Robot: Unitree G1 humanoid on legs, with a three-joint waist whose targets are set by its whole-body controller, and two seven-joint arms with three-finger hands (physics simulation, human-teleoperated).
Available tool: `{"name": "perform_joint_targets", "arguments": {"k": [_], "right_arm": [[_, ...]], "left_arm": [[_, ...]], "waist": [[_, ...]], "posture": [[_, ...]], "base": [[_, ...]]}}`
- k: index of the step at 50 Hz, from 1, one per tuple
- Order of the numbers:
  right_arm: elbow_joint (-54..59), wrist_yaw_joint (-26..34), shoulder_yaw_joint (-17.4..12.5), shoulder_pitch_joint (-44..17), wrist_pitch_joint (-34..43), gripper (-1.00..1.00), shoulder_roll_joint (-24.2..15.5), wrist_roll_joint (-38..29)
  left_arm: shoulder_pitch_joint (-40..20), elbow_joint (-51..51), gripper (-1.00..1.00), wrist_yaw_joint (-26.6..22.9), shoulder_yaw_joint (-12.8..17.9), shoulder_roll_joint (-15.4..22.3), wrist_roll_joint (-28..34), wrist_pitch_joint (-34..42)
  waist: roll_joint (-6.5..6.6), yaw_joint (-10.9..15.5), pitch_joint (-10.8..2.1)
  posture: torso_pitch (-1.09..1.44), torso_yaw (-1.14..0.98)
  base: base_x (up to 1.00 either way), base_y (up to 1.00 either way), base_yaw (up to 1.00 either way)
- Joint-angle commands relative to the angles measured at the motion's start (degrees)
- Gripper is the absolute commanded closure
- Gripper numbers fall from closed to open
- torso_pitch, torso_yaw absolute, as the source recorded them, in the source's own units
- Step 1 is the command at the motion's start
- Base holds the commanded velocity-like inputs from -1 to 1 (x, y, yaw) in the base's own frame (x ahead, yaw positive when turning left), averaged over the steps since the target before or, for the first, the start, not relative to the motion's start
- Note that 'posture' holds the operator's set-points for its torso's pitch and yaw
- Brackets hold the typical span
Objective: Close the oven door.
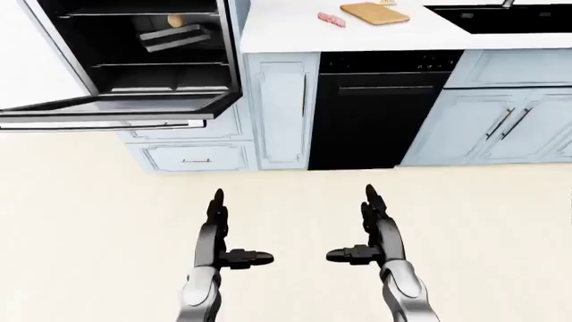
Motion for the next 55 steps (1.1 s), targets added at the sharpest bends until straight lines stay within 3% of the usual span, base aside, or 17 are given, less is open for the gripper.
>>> {"name": "perform_joint_targets", "arguments": {"k": [1, 3, 4, 5, 7, 8, 18, 19, 20, 23, 27, 29, 33, 35, 36, 43, 55], "right_arm": [[-4.1, -0.3, -0.1, -2.1, -3.6, -1.00, -0.3, -0.2], [-4.1, -0.4, -0.4, -2.3, -3.6, -1.00, -0.3, 0.0], [-3.9, -0.7, -0.6, -2.5, -3.7, -1.00, -0.3, 0.2], [-4.1, -0.7, -0.9, -2.5, -3.7, -1.00, -0.2, 0.8], [-4.7, -0.4, -0.7, -2.3, -3.7, -1.00, -0.2, 1.2], [-5.6, -0.2, -0.7, -2.0, -4.0, -1.00, -0.2, 1.6], [3.5, 0.5, -5.9, -4.4, -12.5, -1.00, -4.3, -1.4], [5.8, 0.1, -6.7, -4.7, -14.7, -1.00, -4.5, -1.1], [6.4, 1.9, -7.4, -4.7, -13.6, -1.00, -4.5, 2.0], [16.8, 1.5, -8.2, -6.3, -22.0, -1.00, -6.2, 0.4], [33.4, 0.8, -7.8, -8.9, -31.4, -1.00, -7.1, 0.0], [45.6, 0.4, -7.5, -11.4, -40.8, -1.00, -7.8, -0.1], [60.8, 4.2, -6.4, -13.6, -48.1, -1.00, -8.8, 1.7], [65.8, 5.5, -6.6, -14.2, -51.6, -1.00, -8.6, 2.7], [68.1, 5.7, -6.9, -14.2, -52.7, -1.00, -8.6, 3.2], [71.9, 7.0, -8.1, -12.6, -54.0, -1.00, -9.3, 4.2], [73.6, 7.8, -10.8, -9.0, -53.4, -1.00, -10.2, 3.5]], "left_arm": [[-1.7, -4.8, -1.00, -0.4, 0.3, 0.2, -0.7, -3.5], [-1.6, -5.0, -1.00, -0.7, 0.3, 0.3, -0.8, -3.5], [-1.6, -5.1, -1.00, -0.7, 0.3, 0.3, -0.8, -3.5], [-1.5, -5.2, -1.00, -1.0, 0.3, 0.4, -0.9, -3.7], [-0.9, -5.9, -1.00, -1.8, 0.4, 0.4, -1.4, -4.1], [-1.0, -6.2, -1.00, -1.5, 0.9, 0.5, -1.5, -4.5], [-1.3, 0.7, -1.00, -1.6, 6.1, 3.6, 0.9, -12.1], [-1.0, 1.6, -1.00, -4.1, 7.0, 2.7, -4.5, -11.9], [-1.3, 4.2, -1.00, -4.3, 7.7, 2.9, -5.5, -14.7], [-1.7, 10.0, -1.00, -6.1, 9.4, 4.0, -9.0, -17.5], [-3.9, 28.5, -1.00, -10.8, 10.6, 5.5, -12.0, -29.0], [-5.8, 39.1, -1.00, -13.5, 10.8, 6.2, -13.7, -36.6], [-10.1, 59.5, -1.00, -18.3, 10.7, 7.9, -15.6, -52.6], [-11.7, 66.4, -1.00, -18.3, 10.7, 8.5, -16.0, -56.3], [-11.5, 68.8, -1.00, -21.4, 11.6, 8.0, -18.4, -57.2], [-9.5, 72.5, -1.00, -24.5, 13.0, 7.8, -21.2, -59.7], [-6.0, 74.0, -1.00, -23.8, 15.1, 8.4, -20.0, -61.0]], "waist": [[-0.45, -0.1, -0.05], [-0.05, 0.5, -3.54], [-0.05, 0.5, -2.99], [-0.33, 0.4, -0.96], [-0.41, 0.5, -4.00], [-0.40, 0.5, -4.30], [-0.21, 0.4, -4.68], [-0.21, 0.4, -4.71], [-0.22, 0.4, -4.89], [-0.21, 0.4, -5.01], [-0.24, 0.3, -4.78], [-0.14, 0.2, -4.66], [-0.16, 0.2, -4.56], [-0.22, 0.1, -4.34], [-0.24, 0.2, -4.30], [-0.29, 0.1, -3.88], [-0.46, 0.0, -3.19]], "posture": [[0.00, 0.00], [0.00, 0.00], [0.00, 0.00], [0.00, 0.00], [0.00, 0.00], [0.00, 0.00], [0.00, 0.00], [0.00, 0.00], [0.00, 0.00], [0.00, 0.00], [0.00, 0.00], [0.00, 0.00], [0.00, 0.00], [0.00, 0.00], [0.00, 0.00], [0.00, 0.00], [0.00, 0.00]], "base": [[0.00, 0.00, 0.00], [0.00, 0.00, 0.00], [0.00, 0.00, 0.00], [0.00, 0.00, 0.00], [0.00, 0.00, 0.00], [0.00, 0.00, 0.00], [0.00, 0.00, 0.00], [0.00, 0.00, 0.00], [0.00, 0.00, 0.00], [0.00, 0.00, 0.00], [0.00, 0.00, 0.00], [0.00, 0.00, 0.00], [0.00, 0.00, 0.00], [0.00, 0.00, 0.00], [0.00, 0.00, 0.00], [0.00, 0.00, 0.00], [0.00, 0.00, 0.00]]}}
